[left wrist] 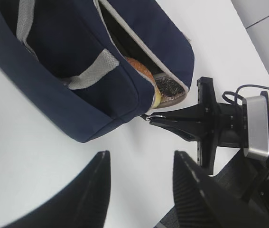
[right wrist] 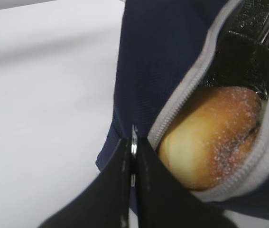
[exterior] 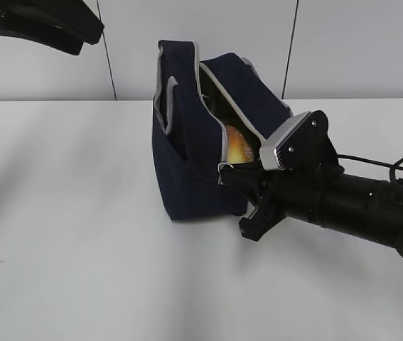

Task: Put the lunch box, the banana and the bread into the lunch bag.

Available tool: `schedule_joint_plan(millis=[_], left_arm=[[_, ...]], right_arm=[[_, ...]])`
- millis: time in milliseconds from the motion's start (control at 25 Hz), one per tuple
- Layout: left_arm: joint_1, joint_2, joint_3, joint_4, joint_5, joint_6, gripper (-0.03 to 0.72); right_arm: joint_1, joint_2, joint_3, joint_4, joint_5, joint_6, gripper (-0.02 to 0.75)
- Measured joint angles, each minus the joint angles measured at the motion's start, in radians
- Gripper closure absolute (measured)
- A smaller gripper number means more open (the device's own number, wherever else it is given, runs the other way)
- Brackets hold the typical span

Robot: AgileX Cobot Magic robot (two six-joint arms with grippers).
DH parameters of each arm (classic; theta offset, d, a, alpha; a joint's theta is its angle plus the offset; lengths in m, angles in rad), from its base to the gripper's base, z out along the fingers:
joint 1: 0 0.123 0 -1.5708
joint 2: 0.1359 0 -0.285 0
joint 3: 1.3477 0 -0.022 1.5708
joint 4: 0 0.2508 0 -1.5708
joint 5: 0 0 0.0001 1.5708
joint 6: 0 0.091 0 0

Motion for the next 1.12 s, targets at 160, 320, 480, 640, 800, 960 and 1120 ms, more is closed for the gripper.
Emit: schedule_joint_plan(millis=[160,320,480,640,800,960,1120], left_arm=[[0.0,0.0,0.0,0.0,0.0,0.0,0.38],[0.0,0.0,0.0,0.0,0.0,0.0,0.38],[0.0,0.0,0.0,0.0,0.0,0.0,0.379],[0.0,0.0,0.0,0.0,0.0,0.0,0.38],[0.0,0.0,0.0,0.0,0.0,0.0,0.38],[0.0,0.0,0.0,0.0,0.0,0.0,0.38],[0.0,0.0,0.0,0.0,0.0,0.0,0.38]], right_arm=[[0.0,-0.036,0.0,-0.023,0.0,0.021,0.732],[0.0,-0.067,-0.022,-0.107,0.019,0.111,0.732],[0.0,-0.083,-0.08,-0.238,0.051,0.257,0.732],[0.0,-0.084,-0.146,-0.368,0.09,0.398,0.732],[0.0,-0.084,-0.16,-0.418,0.101,0.46,0.732],[0.0,-0.106,-0.181,-0.432,0.137,0.502,0.732],[0.0,-0.13,-0.229,-0.504,0.144,0.596,0.732]])
